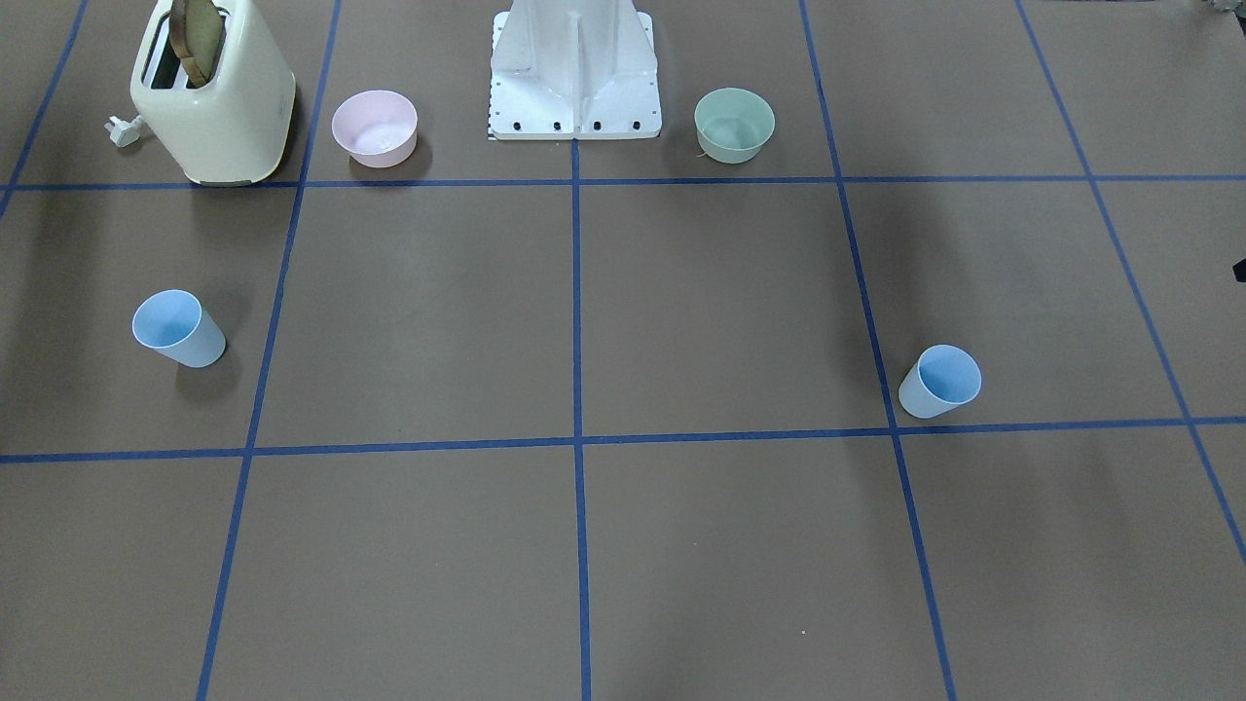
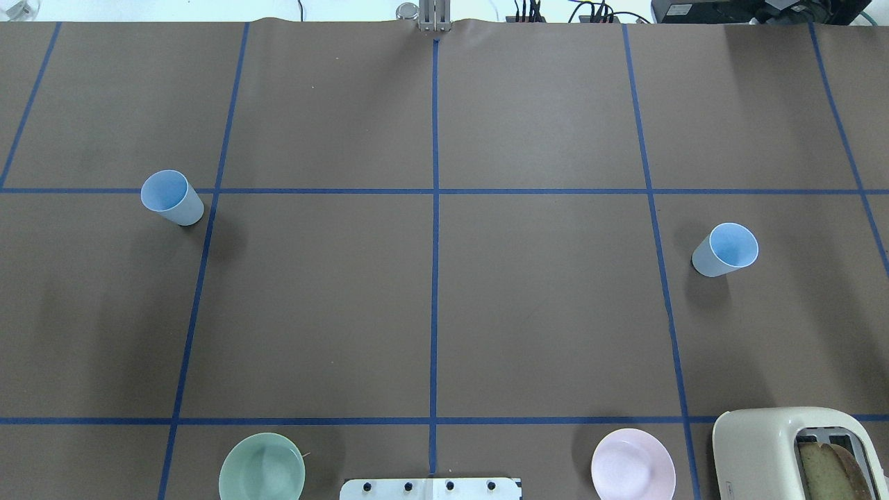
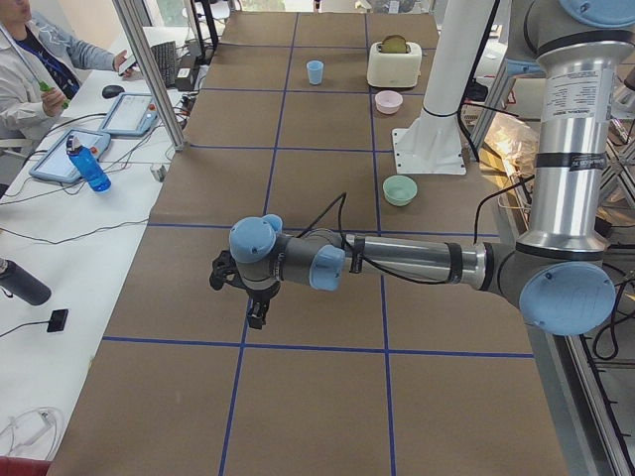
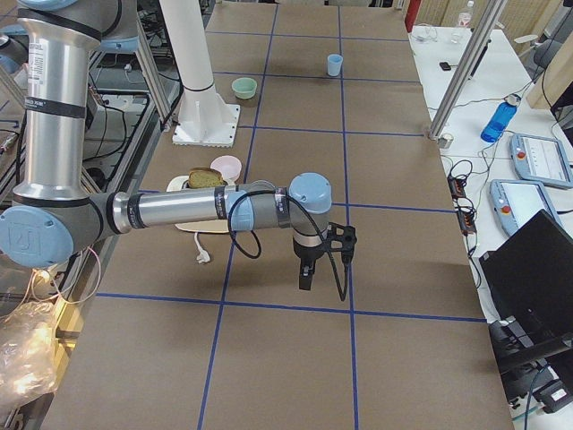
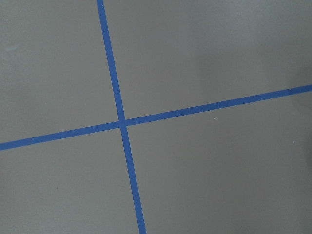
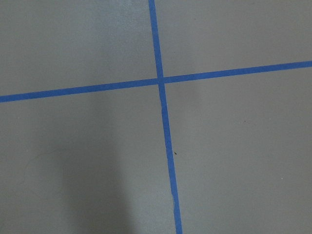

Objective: Stack blue cups with both arms

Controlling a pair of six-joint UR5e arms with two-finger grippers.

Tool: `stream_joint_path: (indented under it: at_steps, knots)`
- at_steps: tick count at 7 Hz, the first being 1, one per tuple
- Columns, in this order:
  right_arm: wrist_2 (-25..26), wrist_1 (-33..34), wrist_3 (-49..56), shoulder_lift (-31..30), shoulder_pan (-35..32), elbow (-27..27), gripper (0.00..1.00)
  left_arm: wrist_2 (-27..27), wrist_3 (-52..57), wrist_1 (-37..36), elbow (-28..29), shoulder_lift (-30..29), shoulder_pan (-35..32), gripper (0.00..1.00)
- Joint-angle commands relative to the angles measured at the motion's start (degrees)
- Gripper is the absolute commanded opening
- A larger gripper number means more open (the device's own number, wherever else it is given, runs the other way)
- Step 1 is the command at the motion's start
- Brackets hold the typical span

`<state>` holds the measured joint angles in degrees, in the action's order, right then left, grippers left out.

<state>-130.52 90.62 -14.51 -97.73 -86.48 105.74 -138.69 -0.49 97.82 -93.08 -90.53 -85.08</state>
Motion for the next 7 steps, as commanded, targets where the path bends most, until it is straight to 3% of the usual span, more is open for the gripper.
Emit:
stream_joint_path:
  at_steps: [1, 4, 7]
  knots:
    - [0.79, 0.17, 0.44, 0.69, 1.48, 0.17, 1.00, 0.09, -0.38, -0.09, -0.09, 0.00, 0.00, 0.99]
    - [-0.25, 0.09, -1.38, 3.15, 2.02, -0.79, 1.00, -0.09, -1.08, -0.09, -0.79, -1.57, 0.87, 0.99]
    - [-4.38, -1.91, -9.84, 8.32, 8.34, 0.16, 1.00, -0.61, -16.86, 0.00, -3.69, -7.36, 8.15, 0.99]
